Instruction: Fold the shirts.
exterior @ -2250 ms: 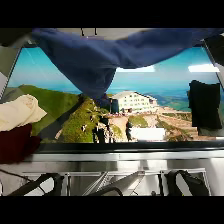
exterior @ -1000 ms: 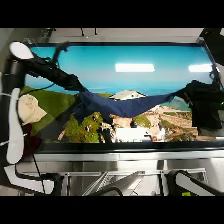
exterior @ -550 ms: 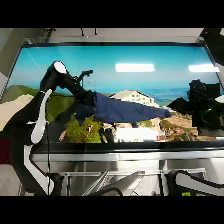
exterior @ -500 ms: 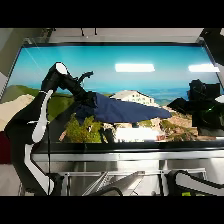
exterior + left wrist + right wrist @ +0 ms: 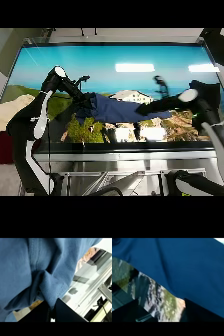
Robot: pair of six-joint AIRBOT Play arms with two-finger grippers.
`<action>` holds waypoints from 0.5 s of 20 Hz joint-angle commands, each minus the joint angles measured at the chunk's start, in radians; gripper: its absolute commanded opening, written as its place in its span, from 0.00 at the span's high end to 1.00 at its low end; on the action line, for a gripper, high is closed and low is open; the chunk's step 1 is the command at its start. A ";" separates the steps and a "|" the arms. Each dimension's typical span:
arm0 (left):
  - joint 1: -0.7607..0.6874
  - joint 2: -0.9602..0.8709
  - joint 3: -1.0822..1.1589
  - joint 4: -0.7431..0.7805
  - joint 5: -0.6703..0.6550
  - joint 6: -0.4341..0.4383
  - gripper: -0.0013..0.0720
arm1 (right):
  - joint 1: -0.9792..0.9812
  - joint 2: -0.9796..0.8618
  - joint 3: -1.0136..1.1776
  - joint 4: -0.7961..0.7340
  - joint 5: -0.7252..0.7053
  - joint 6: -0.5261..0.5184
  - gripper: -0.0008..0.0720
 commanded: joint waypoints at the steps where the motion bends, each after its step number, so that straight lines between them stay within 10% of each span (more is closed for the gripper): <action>1: 0.009 -0.002 0.000 -0.001 0.000 -0.002 0.94 | 0.377 -0.076 -0.001 -0.139 -0.385 -0.024 0.05; 10: 0.008 -0.002 0.000 -0.004 0.007 -0.002 0.94 | 0.623 -0.360 0.022 -0.166 -0.749 -0.214 0.05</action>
